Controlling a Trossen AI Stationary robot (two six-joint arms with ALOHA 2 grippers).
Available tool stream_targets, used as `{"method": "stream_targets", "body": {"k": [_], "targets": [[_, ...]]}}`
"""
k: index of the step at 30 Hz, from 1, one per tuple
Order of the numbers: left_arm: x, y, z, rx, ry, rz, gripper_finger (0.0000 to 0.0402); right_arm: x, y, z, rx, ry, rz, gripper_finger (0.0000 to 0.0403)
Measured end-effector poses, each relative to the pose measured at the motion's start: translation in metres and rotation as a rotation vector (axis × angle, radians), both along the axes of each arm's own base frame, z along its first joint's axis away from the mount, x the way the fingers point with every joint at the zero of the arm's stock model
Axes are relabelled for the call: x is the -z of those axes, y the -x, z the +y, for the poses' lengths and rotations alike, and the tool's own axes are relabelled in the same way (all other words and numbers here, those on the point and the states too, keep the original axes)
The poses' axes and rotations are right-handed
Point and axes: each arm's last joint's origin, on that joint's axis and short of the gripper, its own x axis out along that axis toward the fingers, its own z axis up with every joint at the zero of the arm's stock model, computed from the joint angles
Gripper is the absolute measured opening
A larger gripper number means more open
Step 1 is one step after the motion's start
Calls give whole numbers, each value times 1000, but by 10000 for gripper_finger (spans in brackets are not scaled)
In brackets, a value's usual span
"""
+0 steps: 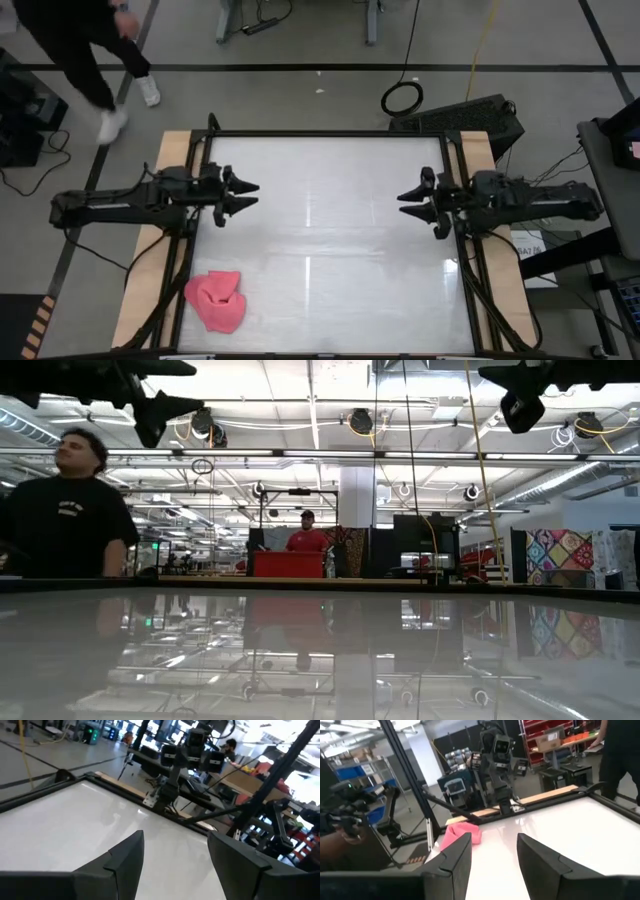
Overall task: Roll towel
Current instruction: Fold the pink towel
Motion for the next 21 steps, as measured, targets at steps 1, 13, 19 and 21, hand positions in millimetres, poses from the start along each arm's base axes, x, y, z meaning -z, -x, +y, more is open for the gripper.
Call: {"method": "stream_targets", "body": {"k": [1, 13, 19, 21], "targets": [[0, -2, 0, 8, -8, 3, 224, 1, -1, 0, 0, 4, 8, 148], [10, -19, 2, 20, -28, 70, 224, 8, -11, 0, 1, 54, 67, 148], [10, -20, 2, 20, -29, 66, 224, 12, -15, 0, 0, 60, 99, 148], [10, -20, 2, 20, -29, 66, 224, 13, -16, 0, 0, 61, 110, 148]]}}
